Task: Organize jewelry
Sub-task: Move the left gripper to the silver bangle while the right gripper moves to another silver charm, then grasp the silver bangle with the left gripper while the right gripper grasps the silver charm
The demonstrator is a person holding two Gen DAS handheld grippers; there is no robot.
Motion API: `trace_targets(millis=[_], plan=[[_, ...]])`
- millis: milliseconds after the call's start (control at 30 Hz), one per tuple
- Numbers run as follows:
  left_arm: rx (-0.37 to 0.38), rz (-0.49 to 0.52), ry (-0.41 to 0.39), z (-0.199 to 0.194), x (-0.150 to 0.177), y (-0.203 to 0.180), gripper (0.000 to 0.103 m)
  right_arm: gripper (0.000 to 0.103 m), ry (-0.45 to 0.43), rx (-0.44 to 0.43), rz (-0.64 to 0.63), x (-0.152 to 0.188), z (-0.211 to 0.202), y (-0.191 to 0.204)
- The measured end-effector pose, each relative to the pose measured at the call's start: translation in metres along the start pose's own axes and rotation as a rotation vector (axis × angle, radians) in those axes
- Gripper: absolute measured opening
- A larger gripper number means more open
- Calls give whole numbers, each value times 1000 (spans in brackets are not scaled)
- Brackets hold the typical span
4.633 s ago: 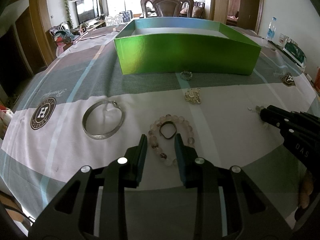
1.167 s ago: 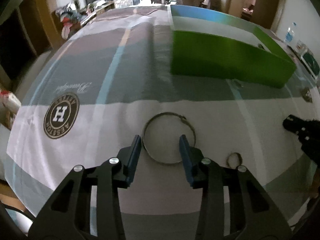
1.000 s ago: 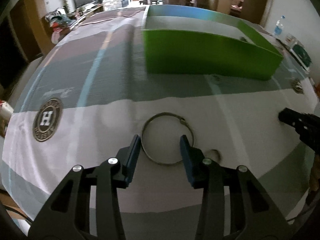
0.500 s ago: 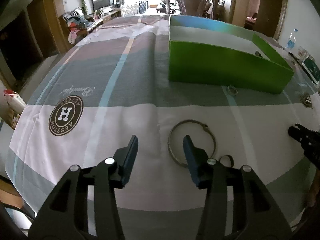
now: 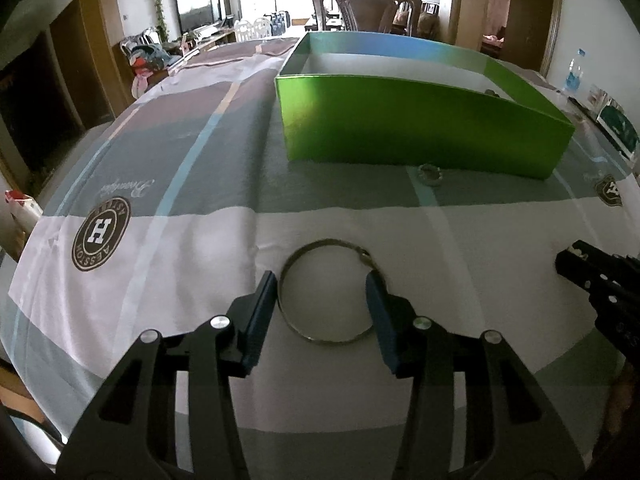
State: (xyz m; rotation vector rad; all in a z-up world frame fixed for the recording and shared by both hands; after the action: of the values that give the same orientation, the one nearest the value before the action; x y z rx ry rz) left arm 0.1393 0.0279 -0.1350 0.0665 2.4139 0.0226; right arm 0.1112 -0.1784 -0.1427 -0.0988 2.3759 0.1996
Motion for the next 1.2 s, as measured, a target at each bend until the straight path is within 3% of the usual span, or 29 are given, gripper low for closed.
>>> trace_targets(millis=[133,267,367,433,500,800,933,1067,1200], plan=[[-6,6,-9,0,0,-3,47,36,0,-12,5,-1,0,-1],[-21,4,-17,-2,2,-2,57,38,-1,-16,8,0,0,-1],[-16,-5,-22,-1,2,-1,58,40,-1,-20,9,0,-1,-1],[-17,-5,-24,-1,3,-1,60,51,-1,-12,10,0,-1,-1],[-23,-2,-26,-2,3,0,61,54,1,-1,12,1,-1,-1],[-34,10,-36,-2,3,-1,61,54,1,4,12,1,-1,0],[-30,11,-36,-2,4,-1,61,54,-14,-39,-15,1,-4,5],[17,28,-35,-3,5,-5,61,54,-43,-108,-68,3,-12,15],[39,52,-56,-7,6,-11,61,54,-35,-98,-46,2,-11,11]])
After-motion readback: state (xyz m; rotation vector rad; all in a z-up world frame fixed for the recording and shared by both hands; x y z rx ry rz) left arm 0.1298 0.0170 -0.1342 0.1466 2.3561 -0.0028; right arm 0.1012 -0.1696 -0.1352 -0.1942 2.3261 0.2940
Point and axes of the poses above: each gripper's, at about its wrist camera, not at the fingertips, and z roughly the way its jaws point, y to its left, x to its underside, the point moved 5 cm from there along z, roughly the way its jaws point, and after that the axes turned 3 degrees about -y, right-handed, at the moved point
